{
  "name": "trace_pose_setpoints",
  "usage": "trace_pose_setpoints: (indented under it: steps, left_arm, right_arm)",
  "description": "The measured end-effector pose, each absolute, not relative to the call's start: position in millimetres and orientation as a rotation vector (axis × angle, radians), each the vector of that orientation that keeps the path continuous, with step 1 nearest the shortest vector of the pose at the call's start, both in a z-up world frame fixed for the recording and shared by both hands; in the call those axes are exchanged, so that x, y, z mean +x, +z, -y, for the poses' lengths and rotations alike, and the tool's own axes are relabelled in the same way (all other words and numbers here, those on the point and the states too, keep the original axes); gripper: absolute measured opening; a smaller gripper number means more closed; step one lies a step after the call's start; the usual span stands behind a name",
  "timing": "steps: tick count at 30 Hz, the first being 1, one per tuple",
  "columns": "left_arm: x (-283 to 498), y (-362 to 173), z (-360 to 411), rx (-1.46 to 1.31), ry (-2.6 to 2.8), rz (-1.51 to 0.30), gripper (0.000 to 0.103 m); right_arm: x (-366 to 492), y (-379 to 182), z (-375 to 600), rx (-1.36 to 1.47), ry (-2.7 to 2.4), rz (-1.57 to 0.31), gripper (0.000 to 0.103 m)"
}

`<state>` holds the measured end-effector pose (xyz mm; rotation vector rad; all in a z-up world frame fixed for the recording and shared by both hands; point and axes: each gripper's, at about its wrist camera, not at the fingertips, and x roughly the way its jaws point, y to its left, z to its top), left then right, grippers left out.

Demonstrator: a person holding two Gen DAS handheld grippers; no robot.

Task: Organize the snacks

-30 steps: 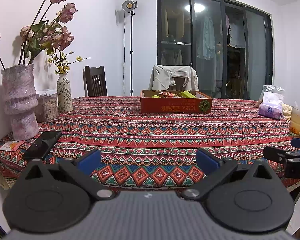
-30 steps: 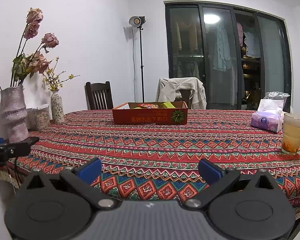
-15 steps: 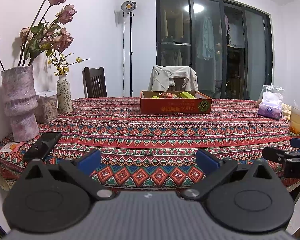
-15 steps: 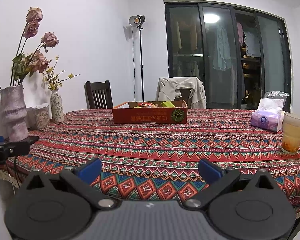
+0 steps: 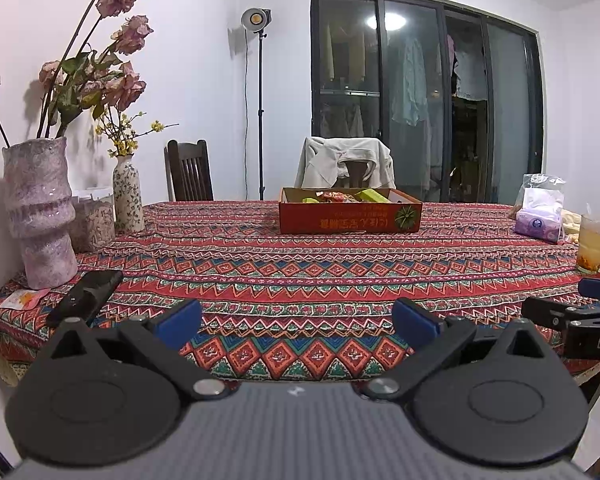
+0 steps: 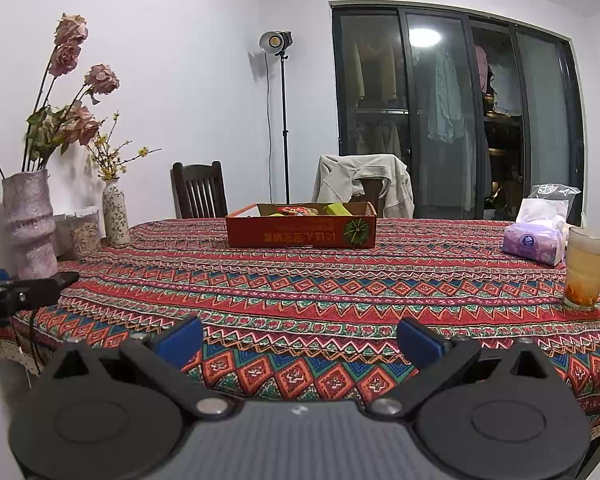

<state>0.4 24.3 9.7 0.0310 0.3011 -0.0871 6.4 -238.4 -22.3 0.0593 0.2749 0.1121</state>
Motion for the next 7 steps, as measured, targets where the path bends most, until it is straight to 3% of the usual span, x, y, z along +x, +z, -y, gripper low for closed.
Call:
trace_pose_setpoints:
  steps: [7]
  left_arm:
    - [-0.9,8.5,-24.9,0.029,-0.085,-0.293,0.103]
  right_arm:
    - [6.6,-22.4,238.2,0.06,0.112,-0.275,0.103]
